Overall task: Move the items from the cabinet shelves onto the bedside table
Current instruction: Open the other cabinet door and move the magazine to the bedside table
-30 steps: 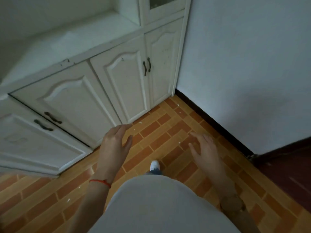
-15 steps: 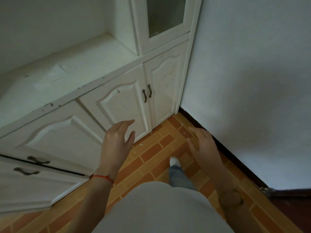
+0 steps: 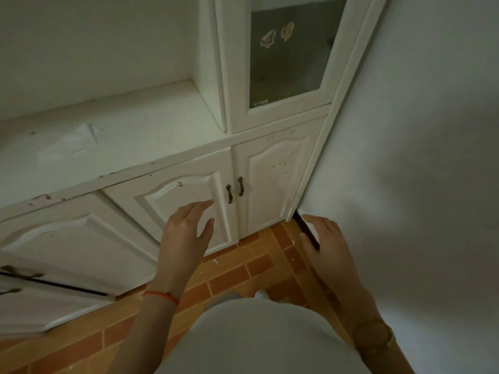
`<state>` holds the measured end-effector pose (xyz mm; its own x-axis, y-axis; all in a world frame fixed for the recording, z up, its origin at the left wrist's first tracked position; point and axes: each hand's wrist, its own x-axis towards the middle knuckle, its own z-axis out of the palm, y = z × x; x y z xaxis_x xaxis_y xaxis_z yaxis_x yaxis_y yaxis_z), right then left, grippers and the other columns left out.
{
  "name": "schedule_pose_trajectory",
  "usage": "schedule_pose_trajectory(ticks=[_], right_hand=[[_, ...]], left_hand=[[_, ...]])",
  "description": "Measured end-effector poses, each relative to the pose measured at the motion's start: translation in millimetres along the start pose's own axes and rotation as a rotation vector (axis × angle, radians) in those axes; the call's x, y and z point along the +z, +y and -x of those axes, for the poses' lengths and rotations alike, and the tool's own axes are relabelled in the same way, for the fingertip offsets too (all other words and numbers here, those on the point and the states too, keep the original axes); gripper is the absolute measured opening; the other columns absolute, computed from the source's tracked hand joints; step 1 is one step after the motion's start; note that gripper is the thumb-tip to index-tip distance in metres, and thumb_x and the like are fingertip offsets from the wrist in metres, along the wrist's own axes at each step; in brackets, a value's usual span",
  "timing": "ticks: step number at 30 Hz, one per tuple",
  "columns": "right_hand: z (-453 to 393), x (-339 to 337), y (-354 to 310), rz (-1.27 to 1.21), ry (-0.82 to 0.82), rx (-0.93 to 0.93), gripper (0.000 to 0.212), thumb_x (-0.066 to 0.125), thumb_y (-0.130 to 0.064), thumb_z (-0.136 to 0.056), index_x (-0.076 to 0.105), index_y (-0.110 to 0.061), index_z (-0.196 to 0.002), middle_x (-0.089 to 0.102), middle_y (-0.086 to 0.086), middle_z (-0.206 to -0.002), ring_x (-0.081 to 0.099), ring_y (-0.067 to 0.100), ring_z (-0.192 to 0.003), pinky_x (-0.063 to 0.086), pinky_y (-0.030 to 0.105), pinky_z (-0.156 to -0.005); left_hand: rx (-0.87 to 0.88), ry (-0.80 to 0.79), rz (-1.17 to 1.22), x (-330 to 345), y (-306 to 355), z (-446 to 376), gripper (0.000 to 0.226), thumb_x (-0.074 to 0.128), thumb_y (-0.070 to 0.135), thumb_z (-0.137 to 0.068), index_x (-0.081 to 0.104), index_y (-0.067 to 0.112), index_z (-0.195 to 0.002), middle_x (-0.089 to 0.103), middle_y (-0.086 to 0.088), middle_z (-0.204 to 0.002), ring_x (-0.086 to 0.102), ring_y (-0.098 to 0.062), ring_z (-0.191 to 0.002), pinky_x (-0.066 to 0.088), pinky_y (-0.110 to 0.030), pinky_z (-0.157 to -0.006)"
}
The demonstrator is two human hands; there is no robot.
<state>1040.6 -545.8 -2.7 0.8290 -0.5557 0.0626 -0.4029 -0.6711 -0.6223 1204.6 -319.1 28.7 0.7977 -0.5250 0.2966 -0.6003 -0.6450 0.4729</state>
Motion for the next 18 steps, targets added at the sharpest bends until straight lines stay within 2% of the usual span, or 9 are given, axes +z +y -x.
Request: schedule_pose_trajectory(ticks=[4,5,8,11,13,18], right_hand=[[-33,-3,13,0.04,-0.001,-0.007,0.037,0.049,-0.028,-0.096,0.053,-0.018,-0.131,0.055,0.001,-0.129,0.046,0.016,-0.121,0.04,0.034,-0.104],[-40,-3,15,0.044,-0.007,-0.009,0.036,0.048,-0.028,-0.096,0.053,-0.018,-0.131,0.056,0.002,-0.128,0.047,0.017,-0.121,0.04,0.035,-0.103],[-59,-3,18,0.047,-0.017,-0.022,0.036,0.048,-0.028,-0.096,0.053,-0.019,-0.13,0.057,0.003,-0.127,0.048,0.017,-0.118,0.043,0.037,-0.101],[-82,-10,12,0.043,-0.008,-0.031,0.037,0.049,-0.028,-0.096,0.051,-0.021,-0.132,0.055,0.001,-0.127,0.047,0.01,-0.111,0.038,0.024,-0.093],[-100,-20,2,0.043,0.033,-0.072,0.038,0.053,-0.025,-0.095,0.051,-0.02,-0.132,0.056,-0.001,-0.127,0.046,0.011,-0.115,0.035,0.021,-0.093],[-157,-59,-42,0.004,0.16,-0.23,0.038,0.057,-0.021,-0.094,0.053,-0.018,-0.131,0.057,0.0,-0.126,0.047,0.014,-0.117,0.041,0.028,-0.1]], left_hand=[[-0.063,-0.031,0.035,10,6,-20,0.037,0.066,0.014,-0.091,0.062,0.015,-0.128,0.067,-0.005,-0.119,0.061,-0.022,-0.111,0.049,-0.034,-0.094],[-0.061,-0.019,0.027,14,5,-26,0.037,0.066,0.014,-0.09,0.062,0.015,-0.128,0.067,-0.005,-0.119,0.061,-0.022,-0.111,0.049,-0.034,-0.094],[-0.062,-0.008,0.026,16,8,-40,0.038,0.068,0.013,-0.089,0.063,0.015,-0.127,0.068,-0.006,-0.118,0.062,-0.023,-0.111,0.048,-0.033,-0.095],[-0.052,0.027,0.025,17,7,-61,0.039,0.068,0.013,-0.089,0.063,0.015,-0.127,0.068,-0.005,-0.119,0.061,-0.022,-0.112,0.046,-0.03,-0.096],[-0.046,0.049,0.043,15,9,-76,0.039,0.068,0.014,-0.089,0.062,0.015,-0.128,0.067,-0.005,-0.12,0.062,-0.022,-0.111,0.048,-0.032,-0.096],[0.022,0.14,0.071,2,18,-130,0.04,0.067,0.013,-0.089,0.062,0.016,-0.129,0.067,-0.004,-0.12,0.062,-0.022,-0.11,0.053,-0.038,-0.095]])
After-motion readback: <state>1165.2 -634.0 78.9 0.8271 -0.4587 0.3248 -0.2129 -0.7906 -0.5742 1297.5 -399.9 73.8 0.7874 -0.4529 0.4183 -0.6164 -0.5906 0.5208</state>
